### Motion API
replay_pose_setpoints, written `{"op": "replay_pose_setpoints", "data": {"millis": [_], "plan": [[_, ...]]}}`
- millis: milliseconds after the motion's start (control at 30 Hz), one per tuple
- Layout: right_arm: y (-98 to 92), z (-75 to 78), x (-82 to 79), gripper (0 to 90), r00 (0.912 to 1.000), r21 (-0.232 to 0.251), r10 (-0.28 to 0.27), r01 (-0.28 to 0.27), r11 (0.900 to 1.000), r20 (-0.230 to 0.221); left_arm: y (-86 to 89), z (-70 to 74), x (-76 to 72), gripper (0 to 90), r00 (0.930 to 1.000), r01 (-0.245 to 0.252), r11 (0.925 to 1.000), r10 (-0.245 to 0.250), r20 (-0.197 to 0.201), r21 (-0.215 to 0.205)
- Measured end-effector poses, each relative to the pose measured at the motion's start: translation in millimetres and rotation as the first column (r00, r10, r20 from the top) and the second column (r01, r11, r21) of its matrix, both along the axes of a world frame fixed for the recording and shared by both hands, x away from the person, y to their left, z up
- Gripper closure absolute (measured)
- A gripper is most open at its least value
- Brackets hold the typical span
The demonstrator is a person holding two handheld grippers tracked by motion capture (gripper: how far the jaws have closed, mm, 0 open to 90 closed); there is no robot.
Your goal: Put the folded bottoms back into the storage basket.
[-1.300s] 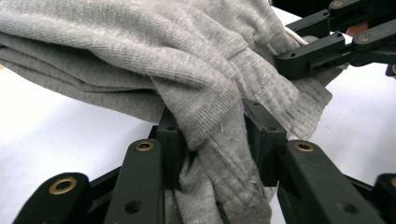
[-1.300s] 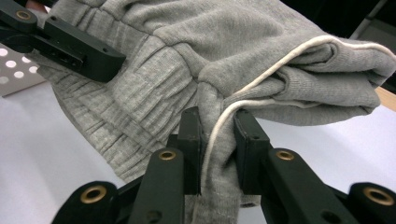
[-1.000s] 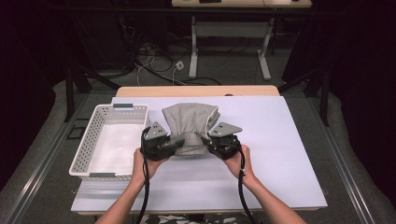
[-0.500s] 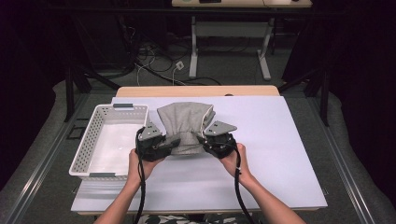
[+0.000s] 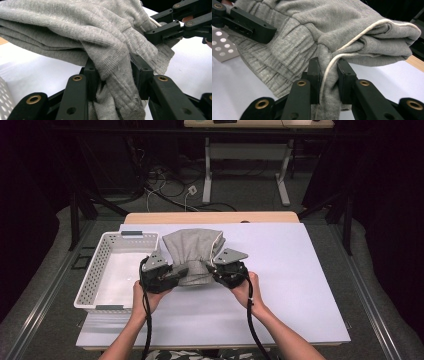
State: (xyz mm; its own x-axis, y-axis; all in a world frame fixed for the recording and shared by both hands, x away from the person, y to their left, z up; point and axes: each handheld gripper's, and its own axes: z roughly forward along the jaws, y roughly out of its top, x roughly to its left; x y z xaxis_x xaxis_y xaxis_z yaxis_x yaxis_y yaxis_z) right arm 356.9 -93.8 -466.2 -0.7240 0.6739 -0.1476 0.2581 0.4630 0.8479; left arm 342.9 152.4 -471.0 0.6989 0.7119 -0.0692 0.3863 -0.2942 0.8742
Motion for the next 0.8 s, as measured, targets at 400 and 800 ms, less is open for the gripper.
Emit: {"op": "replay_pose_setpoints", "data": {"millis": [400, 800], "plan": [[9.3, 3.7, 1.3, 75.0, 0.9998, -0.002, 0.016, -0.016, 1.000, 0.008, 9.6, 3.0, -2.6, 63.1, 0.9999, -0.013, 0.9999, 0.013, 0.008, -0.003], [17.4, 6.2, 3.0, 74.9, 0.9995, -0.007, 0.028, -0.028, 1.000, 0.015, 18.5, 5.4, -5.4, 63.1, 0.9996, -0.020, 0.9996, 0.021, 0.020, -0.019]]}}
